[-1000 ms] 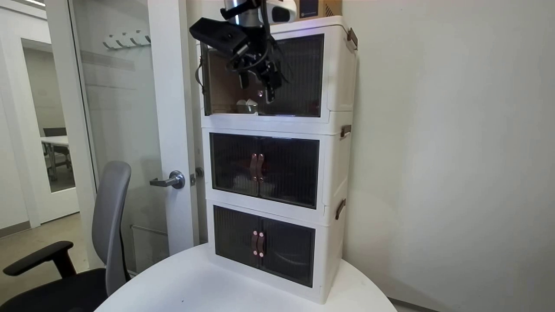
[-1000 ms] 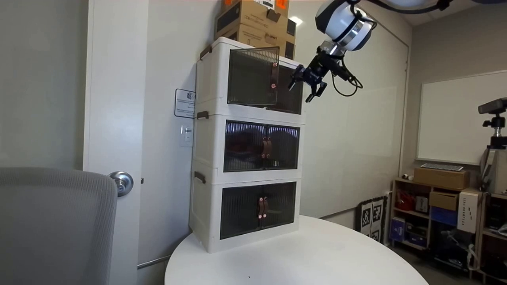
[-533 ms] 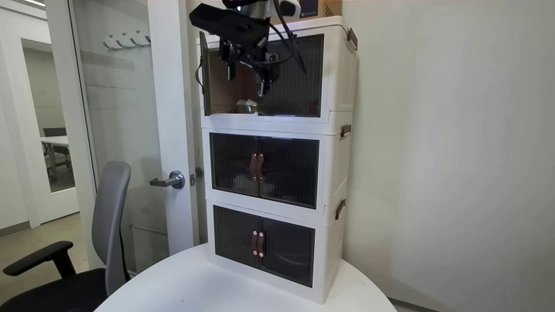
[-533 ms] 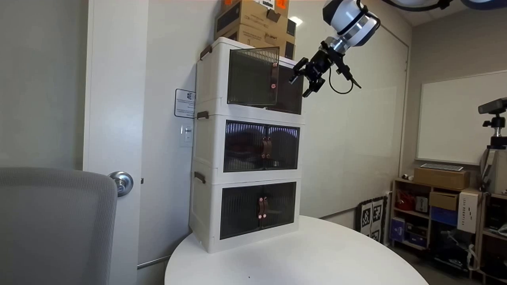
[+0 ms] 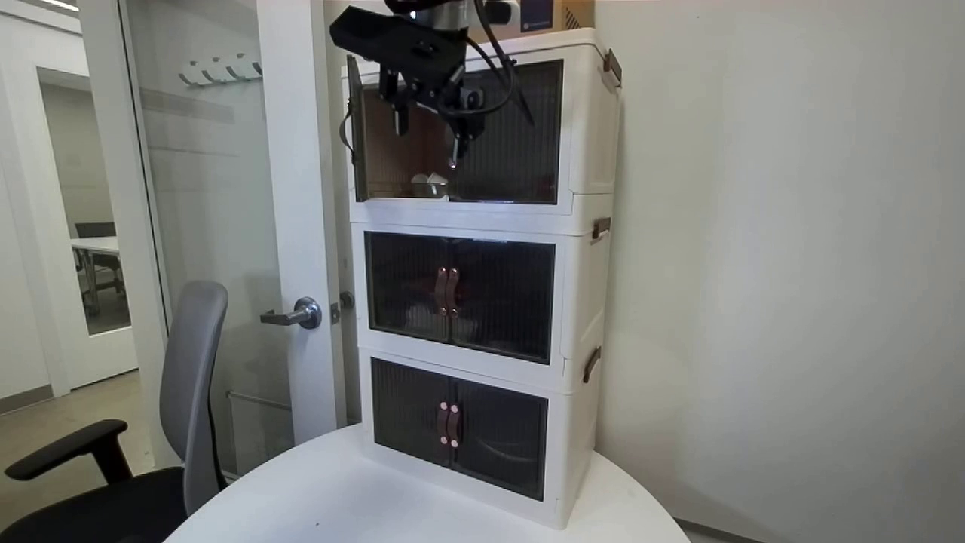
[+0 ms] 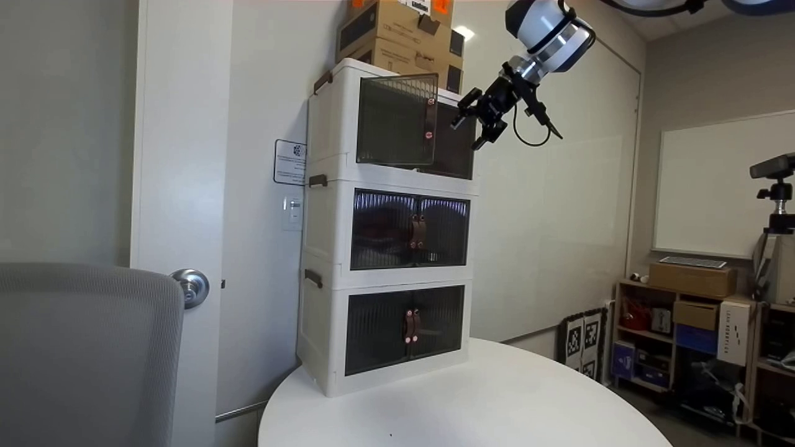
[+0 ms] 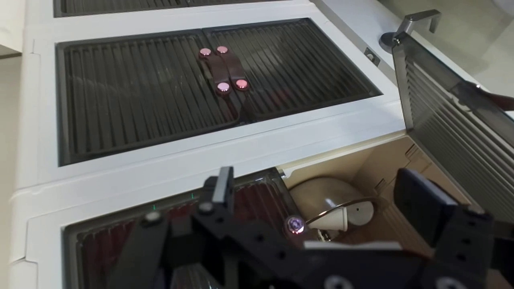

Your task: Open the upper part of the cabinet doors

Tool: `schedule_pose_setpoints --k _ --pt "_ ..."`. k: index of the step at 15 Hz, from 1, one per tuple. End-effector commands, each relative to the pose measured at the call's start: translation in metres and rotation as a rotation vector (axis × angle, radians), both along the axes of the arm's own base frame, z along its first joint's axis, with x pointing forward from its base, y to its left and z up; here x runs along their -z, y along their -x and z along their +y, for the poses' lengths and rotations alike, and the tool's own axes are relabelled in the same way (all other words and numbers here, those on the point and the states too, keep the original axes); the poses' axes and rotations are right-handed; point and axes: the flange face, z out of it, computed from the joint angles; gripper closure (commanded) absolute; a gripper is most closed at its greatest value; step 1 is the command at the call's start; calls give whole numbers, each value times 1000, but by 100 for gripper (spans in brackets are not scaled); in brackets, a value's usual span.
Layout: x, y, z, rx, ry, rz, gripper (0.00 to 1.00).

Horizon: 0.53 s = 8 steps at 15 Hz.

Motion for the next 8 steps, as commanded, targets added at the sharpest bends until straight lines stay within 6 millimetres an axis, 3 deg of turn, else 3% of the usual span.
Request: schedule_pose_setpoints --k 1,8 --pt "0 0 1 0 1 -1 0" --pt "-21 -18 4 67 128 -350 0"
